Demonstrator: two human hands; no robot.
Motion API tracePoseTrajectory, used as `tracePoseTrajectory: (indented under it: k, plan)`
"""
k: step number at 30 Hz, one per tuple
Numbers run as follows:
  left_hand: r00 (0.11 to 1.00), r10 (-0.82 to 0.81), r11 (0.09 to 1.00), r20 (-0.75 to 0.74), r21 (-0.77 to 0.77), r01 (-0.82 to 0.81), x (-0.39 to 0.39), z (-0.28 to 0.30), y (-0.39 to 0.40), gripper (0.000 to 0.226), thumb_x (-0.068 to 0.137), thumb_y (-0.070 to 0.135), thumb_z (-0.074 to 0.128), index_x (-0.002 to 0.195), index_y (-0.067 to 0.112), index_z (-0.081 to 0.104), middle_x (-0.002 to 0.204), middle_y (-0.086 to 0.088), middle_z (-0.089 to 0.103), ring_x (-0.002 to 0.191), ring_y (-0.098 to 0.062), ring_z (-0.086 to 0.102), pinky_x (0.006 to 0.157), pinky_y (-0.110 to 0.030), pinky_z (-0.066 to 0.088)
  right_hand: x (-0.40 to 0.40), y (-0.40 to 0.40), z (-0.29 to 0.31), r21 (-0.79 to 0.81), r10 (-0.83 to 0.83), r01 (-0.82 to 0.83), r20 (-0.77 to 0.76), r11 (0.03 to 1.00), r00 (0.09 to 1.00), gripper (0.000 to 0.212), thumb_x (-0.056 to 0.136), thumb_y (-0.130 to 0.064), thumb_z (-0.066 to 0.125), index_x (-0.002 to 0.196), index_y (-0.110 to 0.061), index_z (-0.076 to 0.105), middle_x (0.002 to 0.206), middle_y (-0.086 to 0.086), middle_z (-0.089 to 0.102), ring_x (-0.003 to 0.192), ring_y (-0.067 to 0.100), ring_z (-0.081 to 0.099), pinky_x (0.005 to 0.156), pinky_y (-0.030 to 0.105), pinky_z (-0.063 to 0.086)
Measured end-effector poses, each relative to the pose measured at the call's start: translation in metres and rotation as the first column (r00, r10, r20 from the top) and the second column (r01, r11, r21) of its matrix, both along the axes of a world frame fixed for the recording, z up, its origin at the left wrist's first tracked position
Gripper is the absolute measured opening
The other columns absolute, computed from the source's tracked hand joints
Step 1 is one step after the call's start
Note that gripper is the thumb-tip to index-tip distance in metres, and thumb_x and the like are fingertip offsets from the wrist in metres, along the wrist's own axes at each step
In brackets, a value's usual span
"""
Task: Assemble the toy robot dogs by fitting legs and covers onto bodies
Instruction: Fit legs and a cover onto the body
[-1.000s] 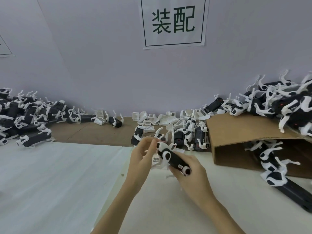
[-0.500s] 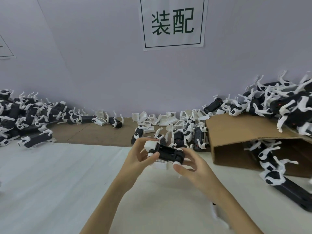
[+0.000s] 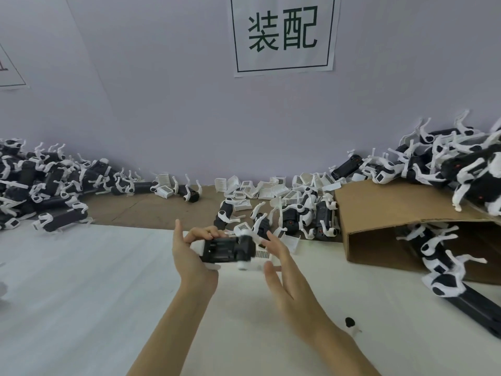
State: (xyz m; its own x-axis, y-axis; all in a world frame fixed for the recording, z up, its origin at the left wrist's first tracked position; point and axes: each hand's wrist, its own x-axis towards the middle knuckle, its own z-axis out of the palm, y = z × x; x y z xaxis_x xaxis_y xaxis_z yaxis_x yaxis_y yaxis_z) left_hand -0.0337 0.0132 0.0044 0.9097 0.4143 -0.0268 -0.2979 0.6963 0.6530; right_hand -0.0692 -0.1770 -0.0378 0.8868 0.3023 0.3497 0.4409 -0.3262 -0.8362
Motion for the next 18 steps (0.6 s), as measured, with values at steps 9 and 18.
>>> tracePoseTrajectory:
  k: [9,18]
  plan:
    - [0.931,-0.025,0.993,-0.364,-0.114,-0.018,0.005,-0.002,0.01,0.043,0.112,0.039,0.044,0.083,0.008,0.051,0.089,-0.017,0.065,0.079,-0.035,0.065,0.074,-0.042,0.053,0.024,-0.004,-0.013,-0.599,-0.039,0.143,0.183,0.788,0.982,0.049,0.111,-0.036,0.04,0.159,-0.032,0.031,0.168,0.003,0.02,0.157,0.021,0.012,0.125,0.033,0.019]
    - [0.918,-0.01,1.0,-0.397,-0.017,0.003,0.006,0.0,0.011,0.041,0.113,0.035,0.043,0.081,0.011,0.051,0.088,-0.016,0.066,0.079,-0.035,0.067,0.07,-0.042,0.055,0.024,-0.007,-0.017,-0.471,-0.184,0.293,0.265,0.832,0.947,0.033,0.101,-0.041,0.06,0.132,-0.035,0.049,0.128,-0.014,0.051,0.121,0.014,0.045,0.104,0.029,0.036]
